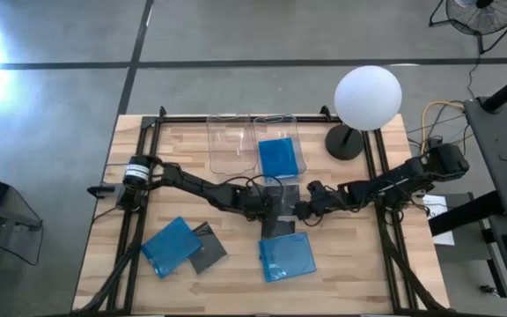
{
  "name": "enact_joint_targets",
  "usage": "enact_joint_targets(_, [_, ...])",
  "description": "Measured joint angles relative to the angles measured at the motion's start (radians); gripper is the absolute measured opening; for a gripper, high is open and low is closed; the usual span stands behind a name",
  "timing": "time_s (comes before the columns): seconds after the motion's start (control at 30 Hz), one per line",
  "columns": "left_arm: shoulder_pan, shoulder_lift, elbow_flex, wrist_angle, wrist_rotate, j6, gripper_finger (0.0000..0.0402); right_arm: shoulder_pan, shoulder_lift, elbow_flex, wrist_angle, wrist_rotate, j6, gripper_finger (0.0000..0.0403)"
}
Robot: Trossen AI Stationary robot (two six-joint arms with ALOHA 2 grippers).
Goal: Pick & place jewel cases by type
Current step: Put the right black CD case into the left transparent bin
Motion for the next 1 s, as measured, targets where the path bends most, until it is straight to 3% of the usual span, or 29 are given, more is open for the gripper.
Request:
enact_joint_targets(0.13, [-0.003,-0.024,0.000,-0.042,-0.007,0.022,0.0104,0.002,-0.046,0.009,-0.010,-0.041,-0.041,0.0240])
enact_joint_targets(0.27, [-0.009,-0.040,0.004,-0.124,-0.012,0.086,0.0104,0.007,-0.177,0.009,0.021,-0.074,-0.105,0.0240])
enact_joint_targets(0.43, [-0.034,-0.039,-0.005,-0.147,-0.025,0.095,0.0104,0.004,-0.309,0.033,0.033,-0.028,-0.204,0.0240])
enact_joint_targets(0.57, [-0.050,-0.045,-0.011,-0.153,-0.035,0.094,0.0104,0.003,-0.325,0.060,-0.002,0.027,-0.242,0.0240])
enact_joint_targets(0.77, [-0.069,-0.065,-0.014,-0.207,-0.056,0.094,0.0104,0.009,-0.288,0.084,-0.463,0.101,0.013,0.0240])
enact_joint_targets(0.87, [-0.088,-0.105,-0.019,-0.269,-0.137,0.085,0.0103,0.022,-0.267,0.051,-0.406,0.091,0.098,0.0240])
enact_joint_targets(1.0, [-0.108,-0.213,-0.020,-0.315,-0.300,0.061,0.0103,0.035,-0.192,0.031,-0.186,0.092,0.125,0.0240])
